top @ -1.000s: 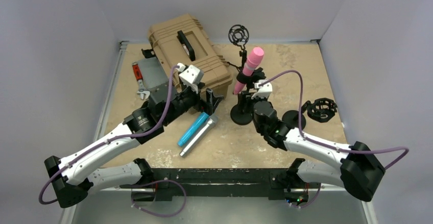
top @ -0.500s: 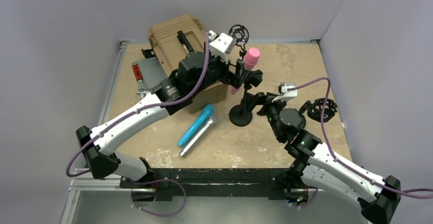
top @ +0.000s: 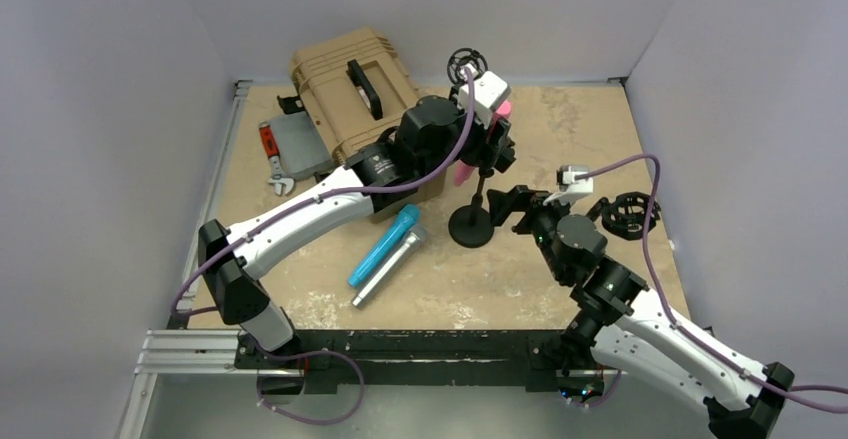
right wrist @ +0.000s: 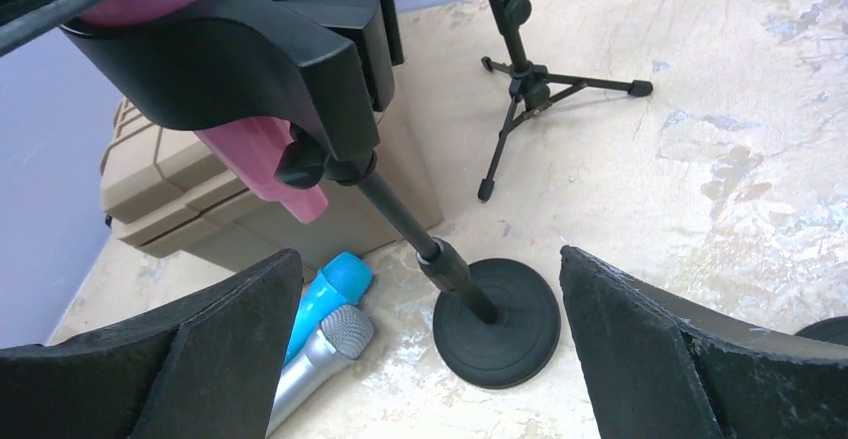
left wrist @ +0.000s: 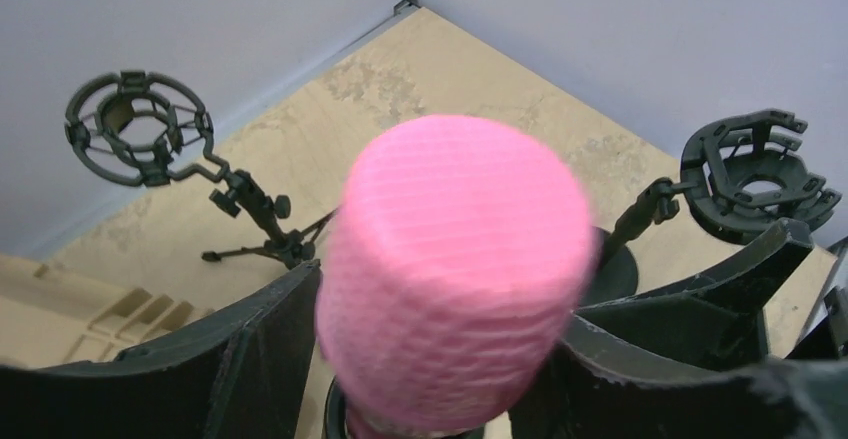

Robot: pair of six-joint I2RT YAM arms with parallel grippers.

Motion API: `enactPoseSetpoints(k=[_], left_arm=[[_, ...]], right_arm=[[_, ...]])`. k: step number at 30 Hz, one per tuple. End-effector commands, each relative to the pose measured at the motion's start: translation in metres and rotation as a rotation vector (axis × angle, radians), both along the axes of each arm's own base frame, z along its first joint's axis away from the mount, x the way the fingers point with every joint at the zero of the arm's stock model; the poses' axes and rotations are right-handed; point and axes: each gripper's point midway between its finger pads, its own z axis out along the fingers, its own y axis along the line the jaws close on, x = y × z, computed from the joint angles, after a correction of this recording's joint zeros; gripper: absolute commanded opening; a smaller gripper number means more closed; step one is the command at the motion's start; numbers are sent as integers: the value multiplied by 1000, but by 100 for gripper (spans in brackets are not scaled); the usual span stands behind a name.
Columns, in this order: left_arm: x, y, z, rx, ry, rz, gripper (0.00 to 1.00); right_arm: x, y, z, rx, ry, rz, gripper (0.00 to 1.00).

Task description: Remove the microphone from the stand

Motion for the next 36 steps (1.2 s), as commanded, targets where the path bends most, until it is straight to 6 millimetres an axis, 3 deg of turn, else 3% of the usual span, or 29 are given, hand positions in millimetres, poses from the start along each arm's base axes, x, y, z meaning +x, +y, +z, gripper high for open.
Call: enactPoseSetpoints(k=[1, 8, 14, 18, 21, 25, 28, 36], left_arm=[[-5, -10, 35, -35, -81, -100, 49], [-25, 2, 38, 6, -115, -320, 0], [-56, 13, 40, -22, -158, -499, 0], [-68, 15, 38, -15, -152, -560, 0], [-74, 16, 35, -23, -141, -582, 0], [-82, 17, 34, -38, -145, -615, 0], [-82, 18, 36, -41, -154, -609, 0], [-83, 18, 38, -40, -167, -618, 0]], right_arm=[[-6, -3, 27, 39, -101, 56, 99], [-19, 8, 71, -20, -418, 266, 99], [-41, 21, 97, -27, -690, 384, 99], [-45, 31, 98, -41, -810, 424, 99], [-40, 42, 94, -108, -842, 465, 95], [-40, 41, 97, -165, -927, 458, 90], [-31, 43, 87, -197, -901, 471, 86], [-35, 47, 72, -197, -899, 550, 71]])
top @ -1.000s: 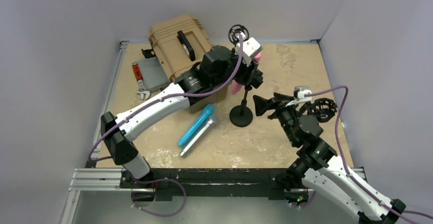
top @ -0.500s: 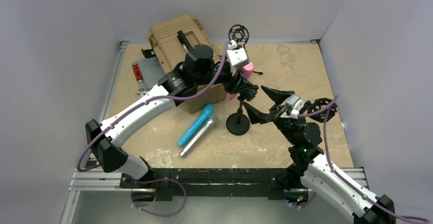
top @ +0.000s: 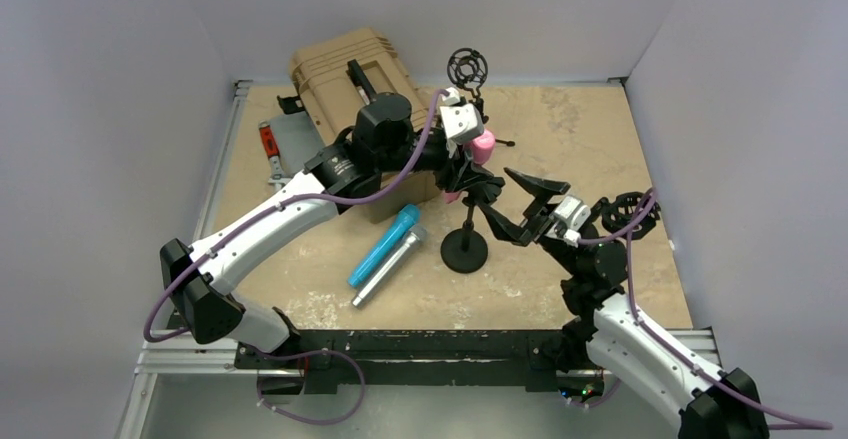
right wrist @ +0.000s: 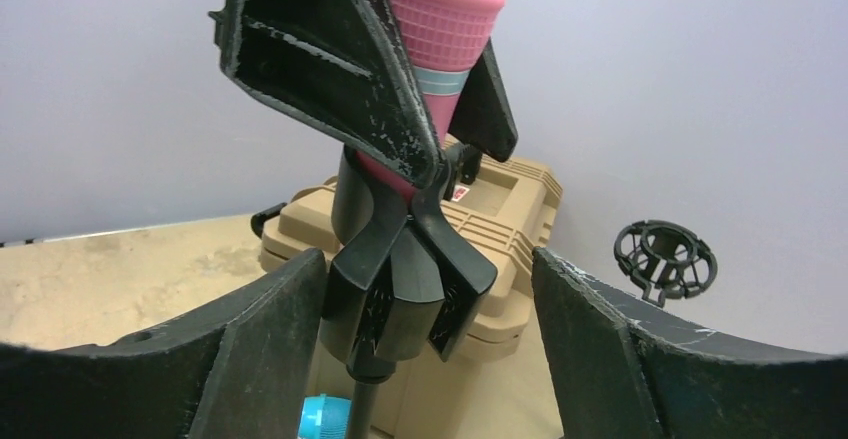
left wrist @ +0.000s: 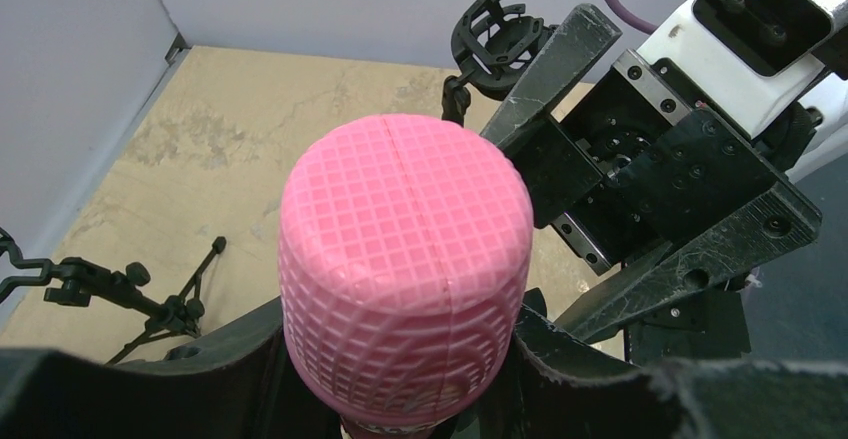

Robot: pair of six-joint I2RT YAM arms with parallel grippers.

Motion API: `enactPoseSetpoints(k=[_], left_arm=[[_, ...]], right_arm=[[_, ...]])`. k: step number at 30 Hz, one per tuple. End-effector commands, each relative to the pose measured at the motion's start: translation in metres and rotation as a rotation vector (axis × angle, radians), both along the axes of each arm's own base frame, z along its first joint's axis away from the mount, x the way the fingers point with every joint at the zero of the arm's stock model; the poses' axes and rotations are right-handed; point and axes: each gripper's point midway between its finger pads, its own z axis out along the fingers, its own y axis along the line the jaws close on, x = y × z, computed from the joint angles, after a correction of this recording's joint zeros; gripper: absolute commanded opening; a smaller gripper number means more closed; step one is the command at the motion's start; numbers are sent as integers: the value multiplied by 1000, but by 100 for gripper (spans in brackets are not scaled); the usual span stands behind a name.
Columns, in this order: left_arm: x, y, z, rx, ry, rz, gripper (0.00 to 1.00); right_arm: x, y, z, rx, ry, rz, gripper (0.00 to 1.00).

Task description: Remove the microphone from the stand

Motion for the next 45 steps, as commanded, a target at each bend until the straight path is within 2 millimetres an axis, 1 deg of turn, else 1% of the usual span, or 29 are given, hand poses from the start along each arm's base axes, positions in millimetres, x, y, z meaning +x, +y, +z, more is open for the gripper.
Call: enactPoseSetpoints(k=[1, 3, 7, 9, 12, 16, 19, 22, 23, 24, 25, 28, 30, 31, 32, 37, 40, 41, 42, 45], left_arm=[[-9, 4, 38, -90, -78, -36, 0], [-8, 3, 39, -94, -78, -39, 0], [-7, -1, 39, -103, -62, -51, 0], [-7, -3, 40, -106, -51, -64, 0], [-8, -7, 39, -107, -36, -78, 0], [-8, -9, 38, -112, -25, -91, 0], [-10, -10, 38, -115, -18, -99, 0], [-11, -11, 40, -120, -14, -104, 0], [-11, -11, 39, -119, -13, -103, 0], [-10, -11, 38, -116, -11, -103, 0], [-10, -11, 38, -115, -11, -102, 0], [-9, -11, 36, -108, -6, -99, 0], [-8, -12, 35, -110, -2, -97, 0], [-8, -13, 35, -111, 2, -97, 0], [-8, -14, 36, -116, 6, -100, 0], [-7, -19, 39, -122, 11, -115, 0], [-8, -21, 38, -128, 40, -116, 0], [-8, -21, 38, -128, 41, -117, 0], [-8, -21, 38, -126, 43, -117, 0], [-8, -21, 37, -125, 45, -116, 0]], right_arm=[[-9, 4, 3, -13, -65, 54, 71], [-10, 5, -2, 4, -41, 71, 71], [-3, 7, -12, -6, -12, 70, 71], [-2, 8, -14, -1, -6, 70, 71], [-2, 5, -9, 20, -15, 64, 71], [-2, 8, -5, 24, -14, 85, 71], [-3, 9, -6, 29, -14, 96, 71], [2, 10, -8, 23, 1, 93, 70], [12, 15, -40, -33, 133, 88, 70], [2, 10, -9, 26, 6, 91, 69], [0, 9, -4, 34, -11, 91, 68], [1, 8, -2, 41, -14, 84, 68], [-2, 8, 0, 48, -20, 94, 71], [-3, 8, 0, 50, -21, 98, 76], [-4, 8, 1, 52, -20, 102, 79], [-3, 7, 4, 69, -18, 97, 81], [3, 4, 3, 81, -3, 73, 76], [4, 3, 4, 86, -1, 67, 73], [4, 3, 4, 90, 1, 63, 69], [3, 2, 5, 98, 1, 63, 63]])
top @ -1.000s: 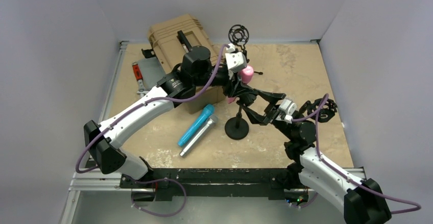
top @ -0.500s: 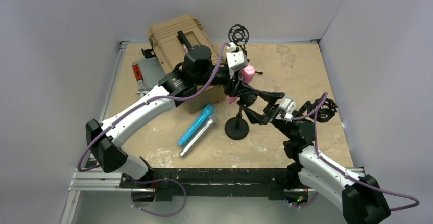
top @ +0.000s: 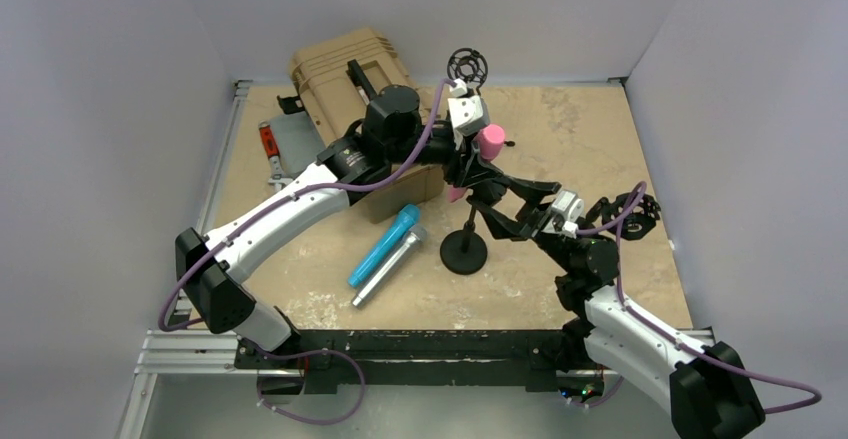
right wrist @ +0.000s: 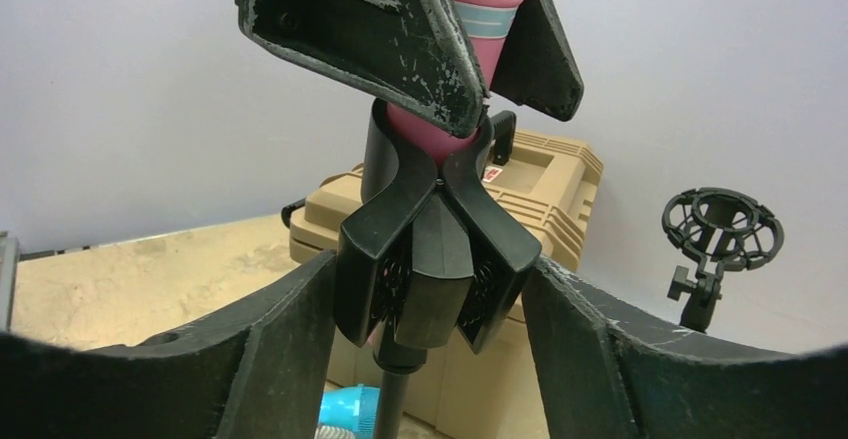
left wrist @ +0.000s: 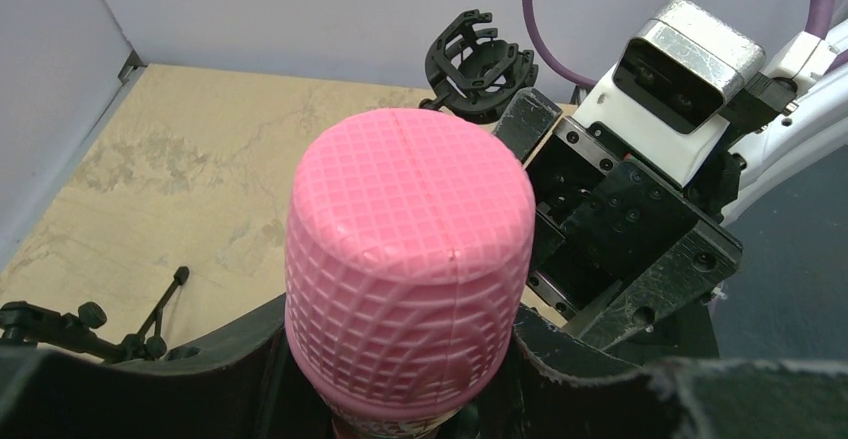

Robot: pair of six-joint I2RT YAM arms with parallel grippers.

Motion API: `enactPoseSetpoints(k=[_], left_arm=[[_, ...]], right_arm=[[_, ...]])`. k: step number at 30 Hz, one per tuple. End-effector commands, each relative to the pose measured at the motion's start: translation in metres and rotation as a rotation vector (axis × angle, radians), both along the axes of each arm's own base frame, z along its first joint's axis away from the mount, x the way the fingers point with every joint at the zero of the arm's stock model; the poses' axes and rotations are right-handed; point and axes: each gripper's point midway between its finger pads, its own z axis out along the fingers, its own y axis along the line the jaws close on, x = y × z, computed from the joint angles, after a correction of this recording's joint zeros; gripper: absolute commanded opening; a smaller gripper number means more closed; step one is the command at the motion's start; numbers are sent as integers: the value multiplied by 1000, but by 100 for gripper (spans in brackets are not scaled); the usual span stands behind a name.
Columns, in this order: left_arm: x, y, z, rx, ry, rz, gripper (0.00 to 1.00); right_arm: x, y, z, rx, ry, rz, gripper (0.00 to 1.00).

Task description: Remove the microphone from the stand

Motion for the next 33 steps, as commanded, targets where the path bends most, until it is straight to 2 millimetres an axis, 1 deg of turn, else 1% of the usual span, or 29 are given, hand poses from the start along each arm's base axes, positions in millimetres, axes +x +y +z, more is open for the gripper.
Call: enactPoseSetpoints(k=[1, 5, 11, 12, 17, 20, 21, 22, 23, 24, 25, 27, 29, 33], left_arm=[[-9, -3, 35, -86, -7, -41, 0], [-10, -4, 37, -89, -11, -43, 0], [-12, -2, 45, -90, -30, -46, 0], [-11, -2, 47, -92, -34, -44, 0], [-12, -1, 53, -98, -41, -45, 0], [-12, -2, 50, -92, -35, -47, 0], [-12, -2, 49, -91, -32, -48, 0], [-12, -3, 47, -88, -27, -49, 0], [-13, -3, 46, -87, -24, -51, 0], [-12, -4, 44, -84, -22, -50, 0], [-13, -4, 45, -85, -23, -51, 0], [-13, -5, 44, -85, -23, -52, 0], [-12, -6, 44, -86, -23, -51, 0], [-11, -7, 45, -90, -27, -50, 0]], right_arm=[[0, -9, 26, 65, -55, -33, 60], [6, -15, 25, 73, -41, -80, 38], [13, -22, 21, 51, -35, -145, 4], [14, -22, 20, 48, -32, -151, 0], [18, -18, 15, 21, -21, -146, 0], [14, -12, 15, -1, -33, -106, 0], [15, -9, 15, -6, -27, -95, 11], [15, -8, 16, -9, -25, -88, 28], [14, -7, 16, -7, -23, -81, 42], [13, -7, 18, 1, -26, -73, 51], [11, -7, 19, 7, -29, -65, 56], [9, -7, 22, 19, -33, -62, 62], [9, -7, 25, 23, -36, -60, 66], [9, -3, 23, 27, -26, -37, 72]])
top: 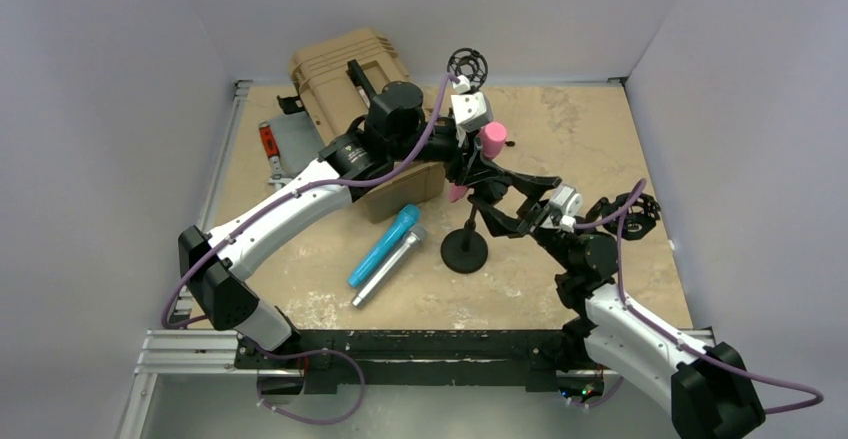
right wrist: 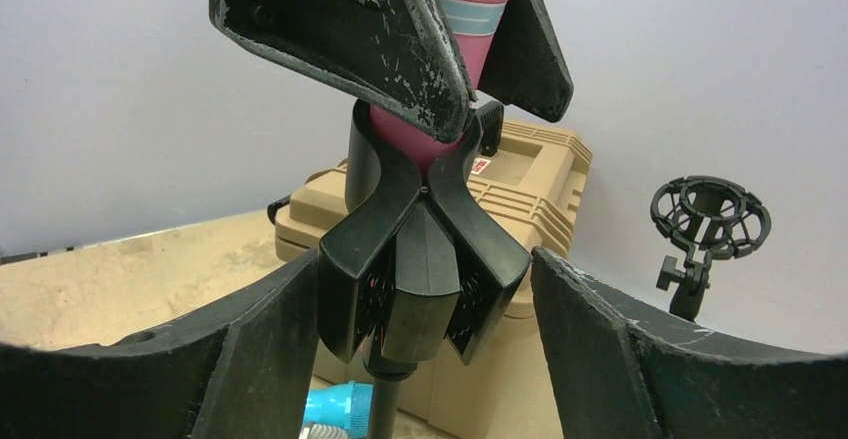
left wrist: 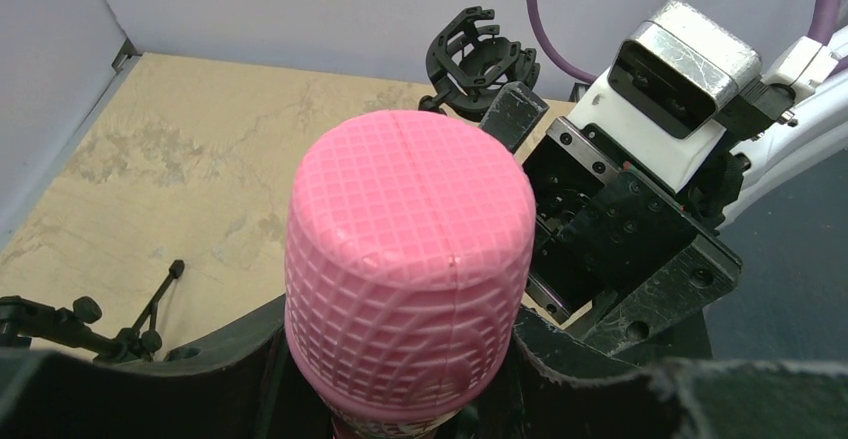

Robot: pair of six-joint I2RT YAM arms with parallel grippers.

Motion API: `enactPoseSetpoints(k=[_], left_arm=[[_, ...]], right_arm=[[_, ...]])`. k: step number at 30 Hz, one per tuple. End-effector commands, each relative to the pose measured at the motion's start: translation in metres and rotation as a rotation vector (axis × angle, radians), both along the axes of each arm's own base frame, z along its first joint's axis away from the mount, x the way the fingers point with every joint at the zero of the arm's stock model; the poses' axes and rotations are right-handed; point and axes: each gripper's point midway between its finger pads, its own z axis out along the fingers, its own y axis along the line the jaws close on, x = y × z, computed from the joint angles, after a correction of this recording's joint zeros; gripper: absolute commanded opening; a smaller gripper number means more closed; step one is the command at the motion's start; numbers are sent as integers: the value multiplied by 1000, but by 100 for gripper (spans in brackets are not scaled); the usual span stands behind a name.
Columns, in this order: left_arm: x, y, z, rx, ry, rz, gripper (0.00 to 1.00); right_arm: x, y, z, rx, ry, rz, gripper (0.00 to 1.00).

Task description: Remove the microphone from the stand

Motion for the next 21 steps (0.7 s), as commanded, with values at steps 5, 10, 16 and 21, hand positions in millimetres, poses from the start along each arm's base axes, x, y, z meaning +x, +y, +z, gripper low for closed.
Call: enactPoseSetpoints(k=[5, 10, 16, 21], left_arm=[[-13, -5, 43, -103, -44, -55, 0], [-13, -6, 40, -97, -38, -57, 0], [-13, -6, 40, -100, -39, -57, 0], [-14, -6, 41, -101, -38, -60, 0]], right_arm=[[3, -1, 24, 51, -42, -6, 73], [2, -5, 28, 81, -42, -16, 71], [5, -8, 32, 111, -25, -27, 71], [9, -10, 34, 129, -6, -42, 70]])
